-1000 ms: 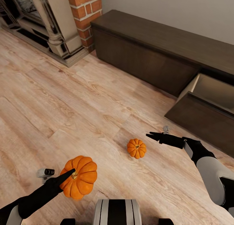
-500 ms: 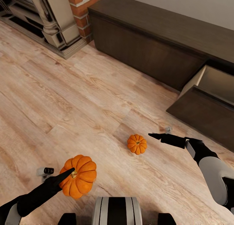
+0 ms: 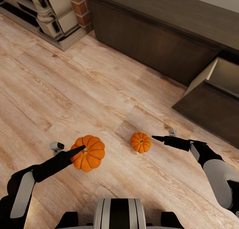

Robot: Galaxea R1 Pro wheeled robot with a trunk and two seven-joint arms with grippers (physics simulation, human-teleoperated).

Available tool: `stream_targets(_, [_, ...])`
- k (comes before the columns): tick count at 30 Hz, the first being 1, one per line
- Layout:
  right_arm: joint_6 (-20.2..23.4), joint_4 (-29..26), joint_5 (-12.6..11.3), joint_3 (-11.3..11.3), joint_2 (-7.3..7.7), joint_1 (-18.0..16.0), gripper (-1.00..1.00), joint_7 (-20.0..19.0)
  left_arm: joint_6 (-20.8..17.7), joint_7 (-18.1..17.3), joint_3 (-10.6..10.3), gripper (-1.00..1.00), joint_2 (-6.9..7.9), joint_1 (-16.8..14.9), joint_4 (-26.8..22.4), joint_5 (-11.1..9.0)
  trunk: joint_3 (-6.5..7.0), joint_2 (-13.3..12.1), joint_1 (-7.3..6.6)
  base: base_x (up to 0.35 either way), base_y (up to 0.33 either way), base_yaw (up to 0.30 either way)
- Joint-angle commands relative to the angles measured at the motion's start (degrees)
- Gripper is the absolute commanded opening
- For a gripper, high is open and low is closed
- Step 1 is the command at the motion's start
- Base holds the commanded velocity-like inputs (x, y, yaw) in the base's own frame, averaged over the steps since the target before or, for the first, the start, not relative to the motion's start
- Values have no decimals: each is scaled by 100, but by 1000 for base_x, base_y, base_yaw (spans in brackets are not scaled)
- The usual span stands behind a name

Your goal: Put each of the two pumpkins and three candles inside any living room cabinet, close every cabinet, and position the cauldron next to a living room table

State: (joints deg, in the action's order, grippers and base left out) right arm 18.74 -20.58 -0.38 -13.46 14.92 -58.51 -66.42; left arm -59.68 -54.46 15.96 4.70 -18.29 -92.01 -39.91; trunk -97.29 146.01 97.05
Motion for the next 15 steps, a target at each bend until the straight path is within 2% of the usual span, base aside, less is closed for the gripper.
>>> stream_targets(1, [60, -3, -5, -26, -2, -3, 100, -20, -32, -20, -25, -100, 21, 50, -1, -35, -25, 3, 1, 0, 0, 0])
stream_targets(15, [60, -16, -6, -26, 2, -3, 100, -21, -32, 5, -75, -100, 73, 152, -1, -60, -313, 20, 35, 0, 0, 0])
